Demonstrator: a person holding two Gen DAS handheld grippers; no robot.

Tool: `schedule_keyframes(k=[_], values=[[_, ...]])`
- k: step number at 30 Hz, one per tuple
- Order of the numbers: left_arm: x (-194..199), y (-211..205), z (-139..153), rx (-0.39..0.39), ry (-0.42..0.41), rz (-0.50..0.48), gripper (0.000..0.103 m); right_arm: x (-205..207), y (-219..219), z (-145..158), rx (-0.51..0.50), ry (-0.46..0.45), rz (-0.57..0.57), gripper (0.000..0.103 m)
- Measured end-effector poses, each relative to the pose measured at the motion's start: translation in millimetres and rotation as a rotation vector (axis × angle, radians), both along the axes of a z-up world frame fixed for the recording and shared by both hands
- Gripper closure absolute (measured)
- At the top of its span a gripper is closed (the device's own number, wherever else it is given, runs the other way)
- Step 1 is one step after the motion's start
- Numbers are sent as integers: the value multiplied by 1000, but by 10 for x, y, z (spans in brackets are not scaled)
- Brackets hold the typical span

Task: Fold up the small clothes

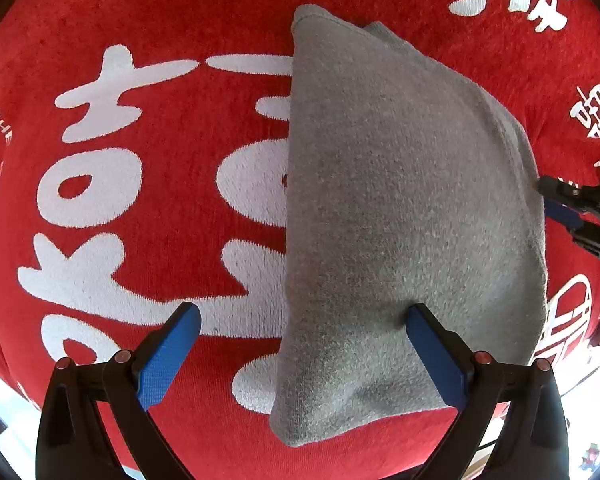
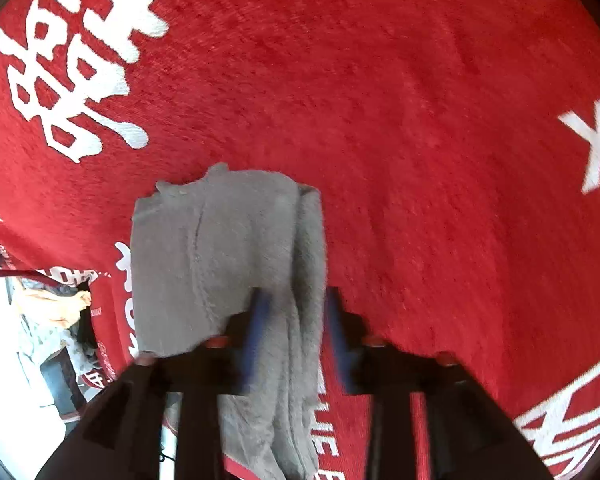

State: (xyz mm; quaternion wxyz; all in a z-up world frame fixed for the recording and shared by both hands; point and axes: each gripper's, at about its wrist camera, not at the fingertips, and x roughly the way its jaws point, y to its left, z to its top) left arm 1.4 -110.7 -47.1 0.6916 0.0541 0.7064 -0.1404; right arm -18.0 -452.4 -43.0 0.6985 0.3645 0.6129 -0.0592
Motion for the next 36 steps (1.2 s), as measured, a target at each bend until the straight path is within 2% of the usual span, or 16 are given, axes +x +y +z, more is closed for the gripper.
schedule_keyframes(k=[10, 15, 17, 19, 23, 25, 32, 36], values=[[45, -122, -10, -8, 10, -24, 0, -228, -94, -53, 69, 5, -35, 53], [198, -115, 58, -141, 21, -17, 0, -240, -88, -100, 125, -16, -38, 53], [275, -111, 59, -189, 33, -13, 0, -227, -94, -136, 165, -29, -42, 49], [360, -112, 36, -246, 64, -15, 0, -215, -94, -180, 203, -44, -34, 44], [477, -125, -45, -372, 146, -44, 0, -180, -95, -276, 278, -74, -7, 43], [436, -146, -83, -409, 178, -59, 0, -172, -107, -331, 312, -85, 1, 43], [477, -226, -214, -437, 200, -66, 0, -119, -149, -596, 433, -118, 26, 43], [458, -322, -262, -414, 187, -83, 0, -17, -94, -645, 477, -155, 37, 41]])
